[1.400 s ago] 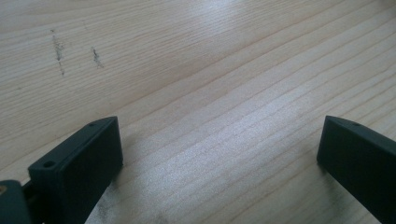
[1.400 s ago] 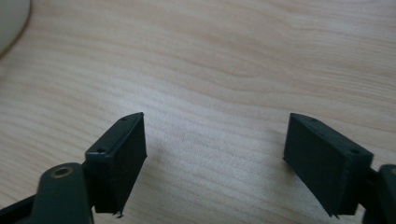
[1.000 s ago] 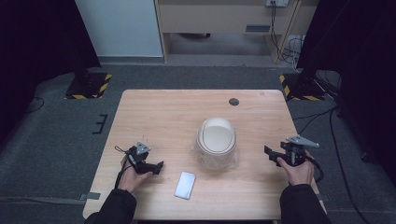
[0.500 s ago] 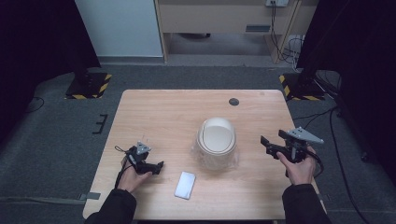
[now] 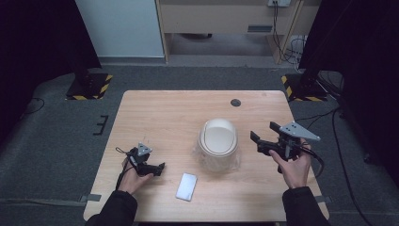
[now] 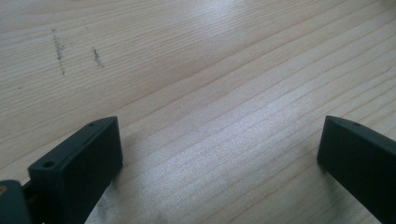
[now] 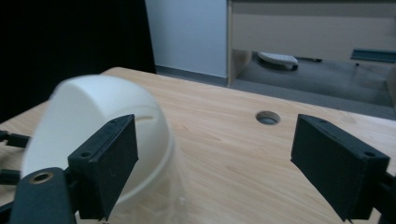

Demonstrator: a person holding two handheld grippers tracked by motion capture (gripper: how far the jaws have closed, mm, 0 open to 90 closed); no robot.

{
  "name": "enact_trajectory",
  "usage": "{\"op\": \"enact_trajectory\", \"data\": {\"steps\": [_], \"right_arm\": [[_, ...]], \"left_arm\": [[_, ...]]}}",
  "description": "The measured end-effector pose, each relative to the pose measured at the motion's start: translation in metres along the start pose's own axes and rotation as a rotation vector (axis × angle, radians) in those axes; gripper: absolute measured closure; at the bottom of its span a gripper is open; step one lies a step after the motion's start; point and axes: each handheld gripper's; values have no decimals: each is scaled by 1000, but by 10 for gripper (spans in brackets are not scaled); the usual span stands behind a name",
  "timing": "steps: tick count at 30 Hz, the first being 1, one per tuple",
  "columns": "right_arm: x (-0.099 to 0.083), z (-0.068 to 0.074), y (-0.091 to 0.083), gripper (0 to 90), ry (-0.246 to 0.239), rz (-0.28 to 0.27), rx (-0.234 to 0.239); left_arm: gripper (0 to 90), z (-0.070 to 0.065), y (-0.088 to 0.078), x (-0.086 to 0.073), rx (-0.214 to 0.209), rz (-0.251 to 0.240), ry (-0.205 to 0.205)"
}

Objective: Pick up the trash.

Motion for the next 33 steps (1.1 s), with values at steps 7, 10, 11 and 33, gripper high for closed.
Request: {"op": "enact_trajectory", "data": {"steps": [7, 10, 11, 33], "right_arm": [[11, 21, 6, 115, -14, -31, 44], [14, 31, 10, 109, -26, -37, 59], [14, 34, 11, 107, -30, -37, 62], [-15, 62, 44, 132, -137, 115, 49]], "left_arm": [[0, 0, 0, 0, 0, -1, -2], [0, 0, 0, 0, 0, -1, -2], [0, 0, 0, 0, 0, -1, -2], [0, 0, 0, 0, 3, 0, -4]]}}
Point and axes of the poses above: each handheld gripper's, and its own axes: y roughly forward along the jaws, x roughly out of its top, z roughly to its left, and after that the axes turned 1 degree about -z, right-handed
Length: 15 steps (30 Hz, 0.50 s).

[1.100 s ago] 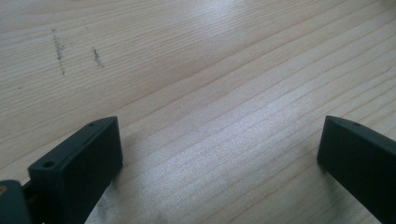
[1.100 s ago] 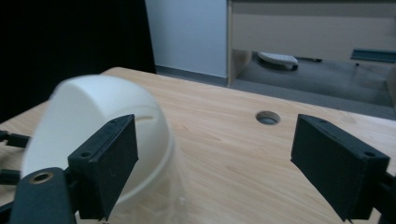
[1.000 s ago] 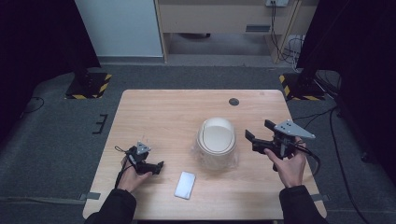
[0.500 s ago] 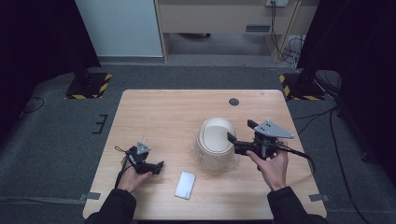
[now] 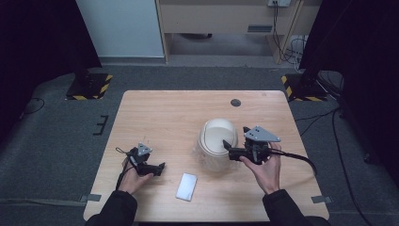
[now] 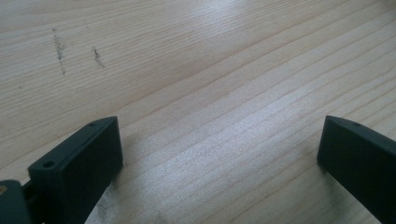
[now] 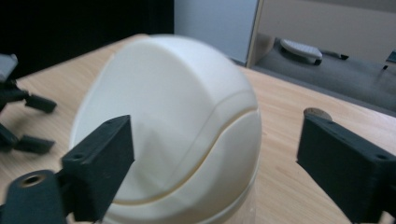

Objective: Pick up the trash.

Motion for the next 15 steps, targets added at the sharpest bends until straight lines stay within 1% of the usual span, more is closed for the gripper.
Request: {"op": "enact_trajectory", "data": {"steps": [4, 6, 9, 10, 11, 14, 15], "right_arm": [[-4, 2, 5, 137, -28, 33, -12], [-6, 2, 7, 137, -33, 48, -16], [-10, 1, 10, 152, 8, 49, -3], [-10, 1, 10, 152, 8, 49, -3], [-12, -2, 11, 159, 42, 58, 6], [-14, -5, 12, 148, 52, 57, 5], [-15, -6, 13, 145, 67, 57, 8]], "left_arm": [[0, 0, 0, 0, 0, 0, 0], [0, 0, 0, 0, 0, 0, 0], [0, 0, 0, 0, 0, 0, 0], [0, 0, 0, 0, 0, 0, 0], [0, 0, 0, 0, 1, 0, -1], [0, 0, 0, 0, 1, 0, -2], [0, 0, 0, 0, 2, 0, -2]]}}
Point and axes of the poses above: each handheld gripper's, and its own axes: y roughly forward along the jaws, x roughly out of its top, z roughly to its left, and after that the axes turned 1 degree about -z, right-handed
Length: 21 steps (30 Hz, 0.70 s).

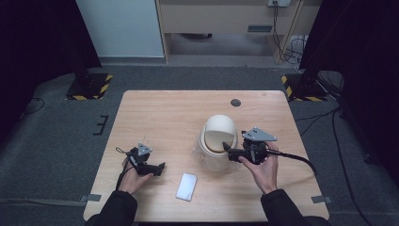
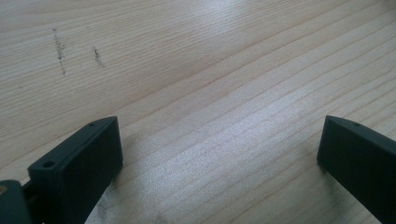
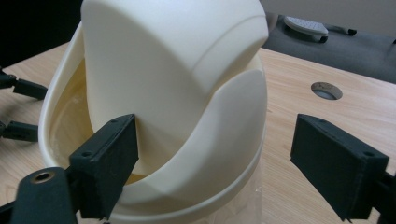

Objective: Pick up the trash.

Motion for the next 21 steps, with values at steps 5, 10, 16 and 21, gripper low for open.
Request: {"op": "enact_trajectory", "data": {"steps": [5, 10, 16, 21], "right_arm": [[0, -3, 5, 124, 15, 0, 1], [0, -5, 13, 117, 40, 7, 13], [0, -6, 12, 160, 46, -11, 12], [1, -7, 4, 151, 51, -20, 29]], "left_arm": [[0, 0, 0, 0, 0, 0, -1], [0, 0, 0, 0, 3, -2, -4], [0, 0, 0, 0, 3, -1, -3], [0, 0, 0, 0, 2, -3, -6]]}}
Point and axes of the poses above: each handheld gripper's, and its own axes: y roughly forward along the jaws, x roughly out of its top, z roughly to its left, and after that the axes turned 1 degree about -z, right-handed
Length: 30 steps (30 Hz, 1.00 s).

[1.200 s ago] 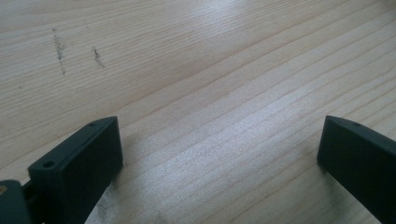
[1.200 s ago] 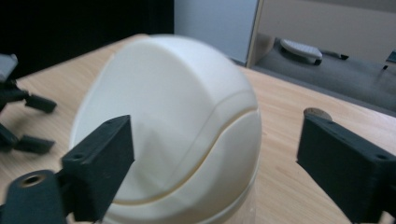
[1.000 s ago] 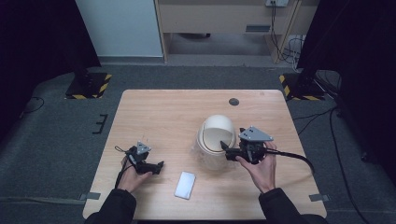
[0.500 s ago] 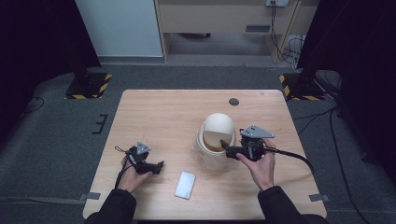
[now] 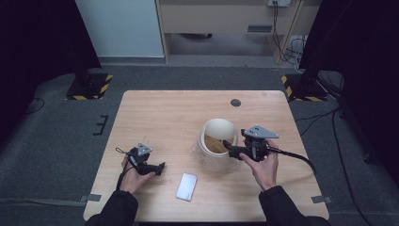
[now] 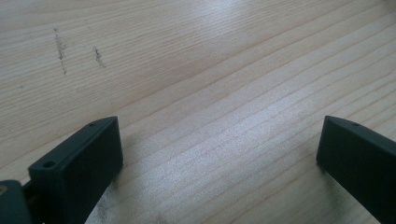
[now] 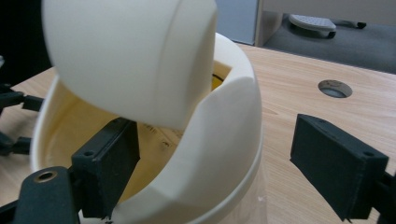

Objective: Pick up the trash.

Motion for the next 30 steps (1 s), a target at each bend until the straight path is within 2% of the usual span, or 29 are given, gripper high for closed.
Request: {"op": "enact_trajectory", "data": {"steps": [4, 10, 12, 15, 16, 19, 20, 21, 22, 25, 26, 27, 30], "right_arm": [[-4, 2, -11, 144, -22, 12, 23], [-3, 1, -29, 136, -33, -19, 42], [-8, -6, -43, 134, -39, -36, 42], [-13, -15, -51, 134, -25, -44, 28], [-19, -26, -57, 132, -4, -45, 7], [-28, -42, -60, 145, 14, -25, -10], [-28, -42, -60, 145, 14, -25, -10], [-36, -53, -59, 152, 17, -3, -32], [-41, -59, -59, 152, 26, 9, -42], [-53, -73, -56, 153, 47, 62, -67], [-53, -73, -56, 153, 47, 62, -67], [-62, -80, -52, 161, 27, 113, -91], [-73, -87, -45, 162, 24, 192, -104]], "left_arm": [[0, 0, 0, 0, -1, -1, -1], [11, 1, -1, 0, -7, 3, 5], [34, 3, -2, 1, -5, 9, -4], [57, 2, -4, 3, -4, 19, -13], [96, 1, -6, 4, -12, 28, -19], [165, 0, -8, 5, -22, 33, -29], [165, 0, -9, 6, -24, 30, -33], [173, 0, -11, 8, -26, 13, -37], [183, -1, -12, 8, -30, 6, -39], [214, -4, -16, 11, -56, -23, -50], [225, -4, -16, 11, -56, -23, -50], [235, -7, -18, 12, -81, -38, -56], [277, -15, -21, 14, -128, -50, -50]]}}
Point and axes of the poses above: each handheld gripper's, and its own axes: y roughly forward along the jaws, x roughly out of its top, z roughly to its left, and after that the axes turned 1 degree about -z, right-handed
